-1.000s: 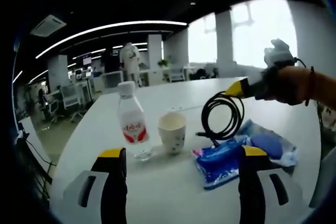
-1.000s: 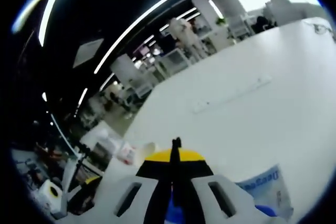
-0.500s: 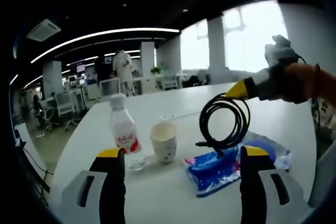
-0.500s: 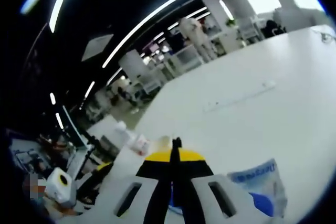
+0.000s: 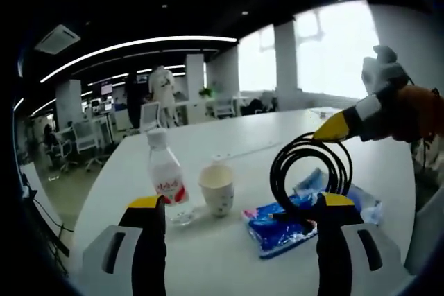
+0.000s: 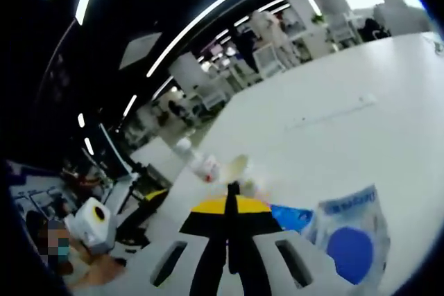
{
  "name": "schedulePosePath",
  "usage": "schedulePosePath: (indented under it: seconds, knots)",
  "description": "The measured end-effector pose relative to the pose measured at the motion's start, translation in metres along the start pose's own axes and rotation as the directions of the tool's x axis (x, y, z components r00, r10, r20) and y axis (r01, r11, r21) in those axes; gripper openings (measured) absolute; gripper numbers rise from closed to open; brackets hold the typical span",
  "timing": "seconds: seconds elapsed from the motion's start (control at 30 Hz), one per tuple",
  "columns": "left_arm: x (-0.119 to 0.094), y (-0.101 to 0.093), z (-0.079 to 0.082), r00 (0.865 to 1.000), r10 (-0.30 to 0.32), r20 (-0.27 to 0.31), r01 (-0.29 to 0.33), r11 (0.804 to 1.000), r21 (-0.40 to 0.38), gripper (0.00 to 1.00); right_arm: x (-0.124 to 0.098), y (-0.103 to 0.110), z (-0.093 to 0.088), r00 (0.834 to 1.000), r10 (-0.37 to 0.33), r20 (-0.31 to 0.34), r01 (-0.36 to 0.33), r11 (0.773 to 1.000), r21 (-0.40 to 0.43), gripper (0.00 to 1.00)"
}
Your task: Arrange the tabletop items into an orderly group along one side of the table until the central work area is clear of visible clutter.
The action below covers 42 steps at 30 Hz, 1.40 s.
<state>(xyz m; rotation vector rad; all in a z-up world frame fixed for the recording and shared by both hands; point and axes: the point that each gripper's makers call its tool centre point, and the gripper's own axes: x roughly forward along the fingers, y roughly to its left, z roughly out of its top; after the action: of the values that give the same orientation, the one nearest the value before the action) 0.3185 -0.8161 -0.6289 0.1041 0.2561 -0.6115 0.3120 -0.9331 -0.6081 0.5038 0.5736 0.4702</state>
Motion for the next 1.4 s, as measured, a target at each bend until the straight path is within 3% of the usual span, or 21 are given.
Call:
schedulePosePath:
  seconds: [0.73,1.13,1.4]
  knots:
    - [-0.020,-0.003,-0.002,1.000,0.000,-0.016,0.001,1.000,0.021,0.88,-0.011,0.017,-0.050,0.992,0.052,-0.113,-0.047,0.997,0.055,0.00]
    - [-0.025,-0.007,-0.005,1.000,-0.005,-0.026,0.006,1.000,0.026,0.88,-0.016,0.011,-0.081,0.982,0.062,-0.181,-0.041,0.992,0.115,0.00]
    - [-0.026,-0.011,-0.007,0.999,-0.013,-0.033,0.014,1.000,0.025,0.87,-0.020,-0.001,-0.096,0.976,0.032,-0.217,-0.011,0.995,0.099,0.00]
